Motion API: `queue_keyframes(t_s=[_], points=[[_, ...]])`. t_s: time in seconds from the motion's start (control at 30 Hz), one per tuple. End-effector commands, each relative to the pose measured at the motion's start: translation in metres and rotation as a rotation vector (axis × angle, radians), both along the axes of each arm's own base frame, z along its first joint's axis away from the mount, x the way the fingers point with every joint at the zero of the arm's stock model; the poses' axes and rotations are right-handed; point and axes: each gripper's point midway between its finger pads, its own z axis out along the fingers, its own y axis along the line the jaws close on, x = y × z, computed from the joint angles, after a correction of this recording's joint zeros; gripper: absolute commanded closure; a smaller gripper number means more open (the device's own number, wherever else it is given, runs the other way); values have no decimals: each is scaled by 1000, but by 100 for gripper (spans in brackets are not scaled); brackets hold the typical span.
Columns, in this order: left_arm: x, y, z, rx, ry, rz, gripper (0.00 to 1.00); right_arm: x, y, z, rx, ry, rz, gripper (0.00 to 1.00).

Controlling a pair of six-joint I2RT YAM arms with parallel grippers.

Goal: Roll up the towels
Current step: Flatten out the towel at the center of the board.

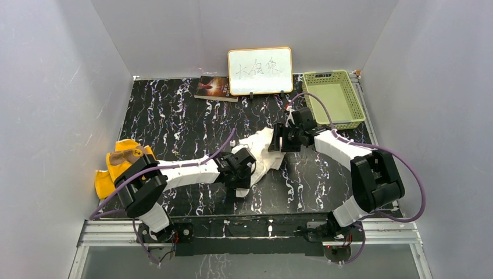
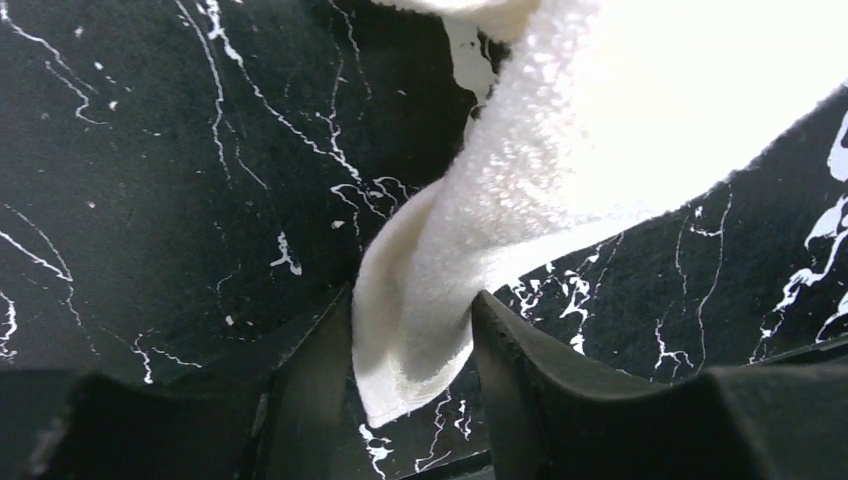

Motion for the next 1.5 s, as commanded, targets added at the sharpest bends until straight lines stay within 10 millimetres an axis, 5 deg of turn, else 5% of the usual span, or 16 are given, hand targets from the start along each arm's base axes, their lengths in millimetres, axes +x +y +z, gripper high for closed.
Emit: queue_keyframes(t_s=[0.0, 0.07, 0.13, 0.2, 0.27, 0.37, 0.43, 0.5, 0.57, 0.8, 1.1, 1.23, 1.37, 1.47], points=[[-12, 11, -7, 13, 32, 14, 58, 9, -2, -3, 4, -49, -14, 38], [-14, 13, -8, 9, 35, 25, 68, 8, -2, -5, 11, -50, -13, 48], [-12, 18, -3, 18, 20, 40, 95, 7, 1, 0, 27, -58, -1, 73], [-3, 26, 13, 46, -16, 57, 100, 13, 5, 22, 57, -98, 2, 97], [16, 46, 54, 94, -77, 75, 100, 30, 11, 82, 98, -213, -7, 100], [72, 93, 148, 67, -248, 179, 100, 46, 16, 207, 208, -438, -39, 100], [105, 135, 208, 9, -375, 256, 100, 48, 15, 254, 243, -534, -56, 100], [128, 185, 252, 2, -470, 363, 100, 51, 14, 263, 234, -537, -50, 100], [138, 208, 266, 42, -483, 385, 100, 47, 18, 271, 256, -541, -29, 100], [172, 223, 299, 103, -547, 355, 100, 47, 31, 318, 322, -635, 51, 100], [266, 243, 395, 64, -740, 377, 100, 104, 54, 406, 333, -794, 122, 100], [262, 248, 398, 52, -738, 402, 100, 98, 59, 420, 366, -782, 145, 100], [230, 249, 371, 47, -694, 407, 100, 57, 57, 405, 394, -747, 167, 100], [179, 267, 337, 93, -665, 473, 100, 19, 68, 336, 359, -633, 175, 100]])
